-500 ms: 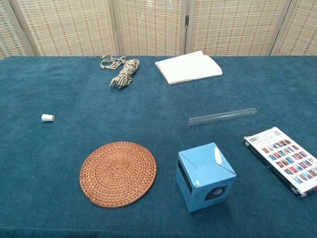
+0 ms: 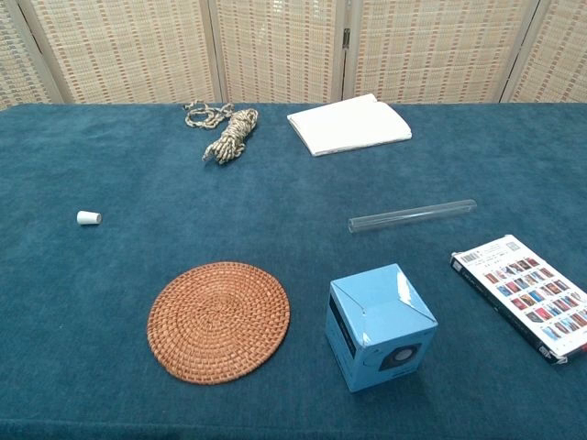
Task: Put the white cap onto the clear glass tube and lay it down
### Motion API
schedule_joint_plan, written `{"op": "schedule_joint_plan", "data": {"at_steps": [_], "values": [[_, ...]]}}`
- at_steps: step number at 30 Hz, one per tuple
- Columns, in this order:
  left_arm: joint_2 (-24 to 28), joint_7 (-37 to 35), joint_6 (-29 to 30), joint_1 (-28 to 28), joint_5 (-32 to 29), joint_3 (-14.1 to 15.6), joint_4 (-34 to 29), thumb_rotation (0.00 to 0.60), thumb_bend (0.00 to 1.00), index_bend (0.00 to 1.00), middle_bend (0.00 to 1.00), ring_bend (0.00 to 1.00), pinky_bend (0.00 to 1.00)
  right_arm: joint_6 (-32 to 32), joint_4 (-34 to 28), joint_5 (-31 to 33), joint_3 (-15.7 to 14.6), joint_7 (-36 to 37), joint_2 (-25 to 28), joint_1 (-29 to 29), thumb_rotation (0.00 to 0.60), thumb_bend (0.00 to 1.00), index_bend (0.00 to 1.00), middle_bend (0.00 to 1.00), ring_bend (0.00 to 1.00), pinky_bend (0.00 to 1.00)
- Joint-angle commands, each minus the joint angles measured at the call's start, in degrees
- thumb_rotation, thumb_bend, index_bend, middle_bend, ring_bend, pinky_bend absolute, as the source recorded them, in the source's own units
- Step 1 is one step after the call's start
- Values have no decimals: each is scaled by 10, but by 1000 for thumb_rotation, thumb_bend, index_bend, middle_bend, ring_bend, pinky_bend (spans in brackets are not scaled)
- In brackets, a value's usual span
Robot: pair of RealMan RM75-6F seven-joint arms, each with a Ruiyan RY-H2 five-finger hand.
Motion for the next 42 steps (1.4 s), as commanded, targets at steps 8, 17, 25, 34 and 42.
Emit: {"op": "schedule_joint_plan", "data": {"at_steps": [8,17,25,34,42], "values": [[0,-2,-6,-5,-1,-1,0,600,301,0,0,0,0,-49,-59,18,23,-59,49,36,600,322,150,231,146,239],[-1,0,-9,-7,-1,-1,1,600,300,0,0,0,0,-183,-118,82,76,-111,96,137,600,322,158,290,213,326],[3,3,-12,-9,0,0,-3,600,300,0,0,0,0,-330,-96,177,128,-134,81,259,600,323,182,418,397,542],[8,4,-10,-9,17,7,-10,600,300,0,0,0,0,-435,-2,279,152,-163,-9,372,600,323,325,801,846,967],[12,0,-5,-4,19,10,-11,600,300,0,0,0,0,-490,106,348,137,-206,-115,451,600,318,377,926,993,1000]]}}
